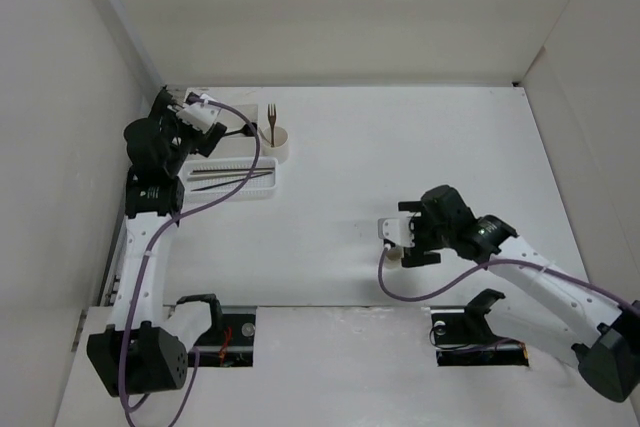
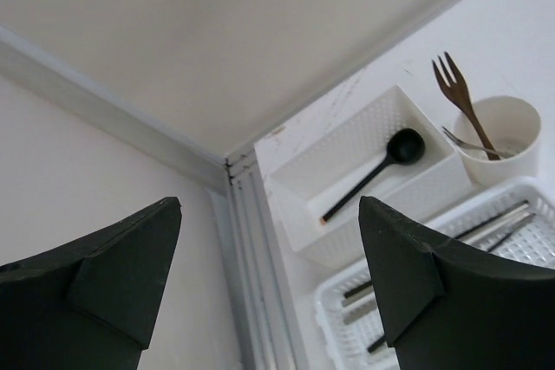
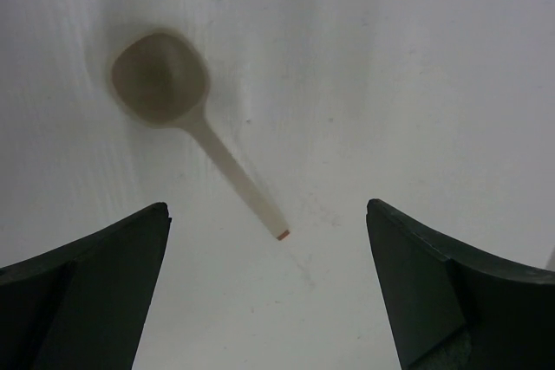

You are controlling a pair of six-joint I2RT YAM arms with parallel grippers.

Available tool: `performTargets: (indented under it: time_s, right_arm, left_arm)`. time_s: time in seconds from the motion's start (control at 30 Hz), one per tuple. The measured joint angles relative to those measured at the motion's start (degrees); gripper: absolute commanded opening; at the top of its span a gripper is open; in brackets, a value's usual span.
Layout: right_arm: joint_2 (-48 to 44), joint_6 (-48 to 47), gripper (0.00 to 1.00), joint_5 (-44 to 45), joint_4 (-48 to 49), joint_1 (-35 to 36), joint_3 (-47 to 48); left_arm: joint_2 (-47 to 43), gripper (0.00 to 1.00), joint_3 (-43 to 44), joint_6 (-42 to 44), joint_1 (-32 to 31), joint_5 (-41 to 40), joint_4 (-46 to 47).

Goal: Sort the eating utensils into containers

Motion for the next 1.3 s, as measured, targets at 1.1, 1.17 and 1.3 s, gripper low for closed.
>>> performTargets:
  time_s: [1.1,1.17,1.3]
  right_arm:
    - [30.99,-13.55,0.00,-11.04,2.34,-5.07,10.67]
    - [30.58,-11.43,0.00,-13.90,2.43,-6.75,13.66]
    - [26.80,-3.19,0.00,-22.80,8.81,-11.69,18.75]
  left_arm:
    - [-2.58,0.82,-3.32,-2.75,-1.09,1.49,0.04]
    - [-2.93,0.82,-3.32,-2.60,-1.09,3.17,-0.92]
    - [-3.72,0.82,-3.02,-2.71,-1.07,8.76,-3.37]
